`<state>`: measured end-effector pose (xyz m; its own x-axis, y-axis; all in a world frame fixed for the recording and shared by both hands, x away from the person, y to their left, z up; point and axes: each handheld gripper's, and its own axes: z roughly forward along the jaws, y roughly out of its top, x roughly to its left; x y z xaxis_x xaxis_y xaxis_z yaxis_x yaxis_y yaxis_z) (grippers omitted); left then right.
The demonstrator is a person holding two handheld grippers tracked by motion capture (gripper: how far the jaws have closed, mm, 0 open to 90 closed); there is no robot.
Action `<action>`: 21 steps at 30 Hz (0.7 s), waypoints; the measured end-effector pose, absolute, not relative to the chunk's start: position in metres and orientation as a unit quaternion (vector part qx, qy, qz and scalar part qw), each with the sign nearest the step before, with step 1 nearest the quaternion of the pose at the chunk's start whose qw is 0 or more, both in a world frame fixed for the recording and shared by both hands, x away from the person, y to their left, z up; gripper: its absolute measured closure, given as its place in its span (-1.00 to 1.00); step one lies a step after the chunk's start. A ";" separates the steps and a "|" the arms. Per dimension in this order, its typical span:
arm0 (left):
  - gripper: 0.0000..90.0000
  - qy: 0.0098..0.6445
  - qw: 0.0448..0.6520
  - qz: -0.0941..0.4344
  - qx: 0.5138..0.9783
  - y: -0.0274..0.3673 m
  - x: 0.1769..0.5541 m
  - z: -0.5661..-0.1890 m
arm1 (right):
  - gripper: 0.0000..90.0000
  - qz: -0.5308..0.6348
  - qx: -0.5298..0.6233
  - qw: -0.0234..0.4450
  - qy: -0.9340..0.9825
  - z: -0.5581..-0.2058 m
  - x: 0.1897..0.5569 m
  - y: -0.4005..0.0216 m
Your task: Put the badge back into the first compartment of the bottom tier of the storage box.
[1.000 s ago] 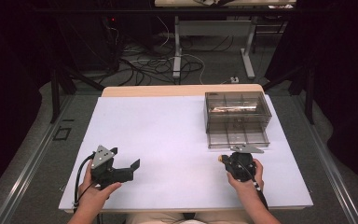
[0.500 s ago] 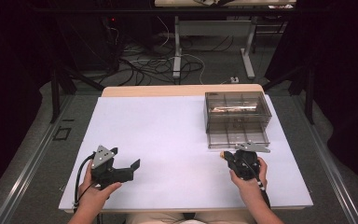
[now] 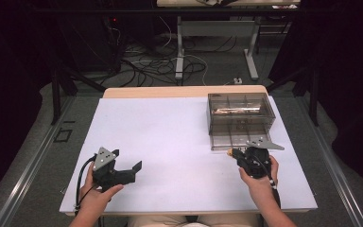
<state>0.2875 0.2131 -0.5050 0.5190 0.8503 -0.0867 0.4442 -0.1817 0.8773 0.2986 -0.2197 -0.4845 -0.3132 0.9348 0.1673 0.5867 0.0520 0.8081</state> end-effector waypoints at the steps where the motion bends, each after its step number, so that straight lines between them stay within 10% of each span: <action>1: -0.92 0.439 0.465 0.218 0.737 0.213 0.287 -0.505 | 0.98 0.417 0.550 0.209 0.693 -0.484 0.299 -0.220; 21: -0.92 0.438 0.466 0.217 0.737 0.214 0.288 -0.505 | 0.98 0.391 0.521 0.198 0.732 -0.473 0.314 -0.209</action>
<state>0.2878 0.2137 -0.5050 0.5216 0.8486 -0.0884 0.4438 -0.1814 0.8776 0.3136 -0.2094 -0.4728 -0.3785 0.9180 0.1184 0.6084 0.1503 0.7793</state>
